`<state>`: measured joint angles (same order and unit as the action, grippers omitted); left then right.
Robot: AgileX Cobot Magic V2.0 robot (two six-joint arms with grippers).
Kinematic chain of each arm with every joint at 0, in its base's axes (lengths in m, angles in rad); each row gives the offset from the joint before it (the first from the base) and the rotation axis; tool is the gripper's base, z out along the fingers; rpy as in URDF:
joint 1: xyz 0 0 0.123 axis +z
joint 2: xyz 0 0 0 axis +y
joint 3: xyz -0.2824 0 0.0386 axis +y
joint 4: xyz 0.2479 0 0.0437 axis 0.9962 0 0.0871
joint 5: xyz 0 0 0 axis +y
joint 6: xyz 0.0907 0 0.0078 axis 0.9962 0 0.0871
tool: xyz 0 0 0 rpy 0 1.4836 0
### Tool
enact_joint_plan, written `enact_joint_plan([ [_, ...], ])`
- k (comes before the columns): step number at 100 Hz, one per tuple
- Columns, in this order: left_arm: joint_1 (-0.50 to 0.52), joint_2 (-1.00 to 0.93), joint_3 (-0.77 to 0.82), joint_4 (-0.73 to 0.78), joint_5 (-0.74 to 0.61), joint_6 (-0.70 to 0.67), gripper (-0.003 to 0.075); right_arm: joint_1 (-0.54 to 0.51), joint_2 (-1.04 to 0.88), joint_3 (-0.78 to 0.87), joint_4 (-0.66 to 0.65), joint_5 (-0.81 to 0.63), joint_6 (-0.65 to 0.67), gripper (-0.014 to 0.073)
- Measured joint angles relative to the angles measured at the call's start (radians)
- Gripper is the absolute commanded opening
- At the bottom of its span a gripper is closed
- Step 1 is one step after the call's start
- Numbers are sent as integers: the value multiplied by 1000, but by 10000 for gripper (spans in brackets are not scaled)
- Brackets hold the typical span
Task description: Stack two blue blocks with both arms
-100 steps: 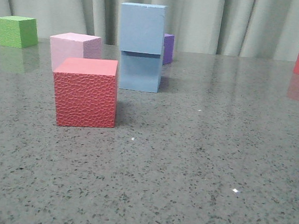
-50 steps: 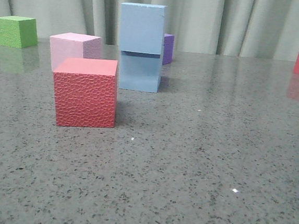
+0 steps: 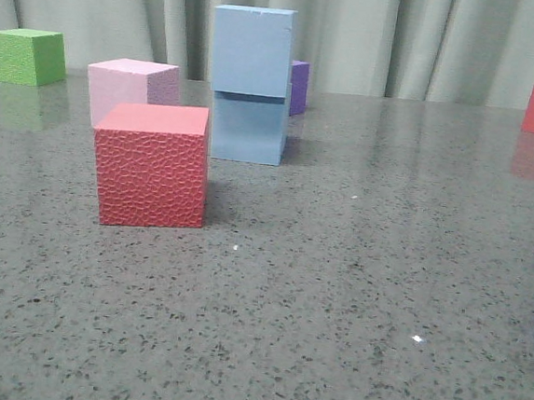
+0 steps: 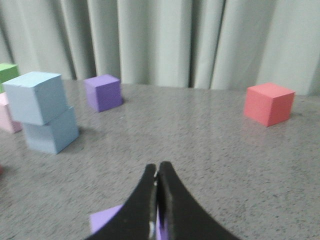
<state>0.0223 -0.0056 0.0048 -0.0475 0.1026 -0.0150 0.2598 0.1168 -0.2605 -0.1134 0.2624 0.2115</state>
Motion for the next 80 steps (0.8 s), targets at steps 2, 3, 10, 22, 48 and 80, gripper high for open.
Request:
enact_joint_plan([
  [2, 0, 0, 0, 0, 0, 0, -19, -18, 0, 17, 15, -27, -9, -69],
  [3, 0, 0, 0, 0, 0, 0, -19, -30, 0, 22, 20, -37, -16, -69],
  [10, 0, 0, 0, 0, 0, 0, -19, -82, 0, 78, 53, -117, -38, -69],
  [22, 0, 0, 0, 0, 0, 0, -19, -148, 0, 158, 71, -209, -48, -69],
  [48, 0, 0, 0, 0, 0, 0, -19, -199, -73, 274, 73, -239, -55, -69],
  [80, 0, 0, 0, 0, 0, 0, -19, -210, -127, 287, 73, -205, -55, -69],
])
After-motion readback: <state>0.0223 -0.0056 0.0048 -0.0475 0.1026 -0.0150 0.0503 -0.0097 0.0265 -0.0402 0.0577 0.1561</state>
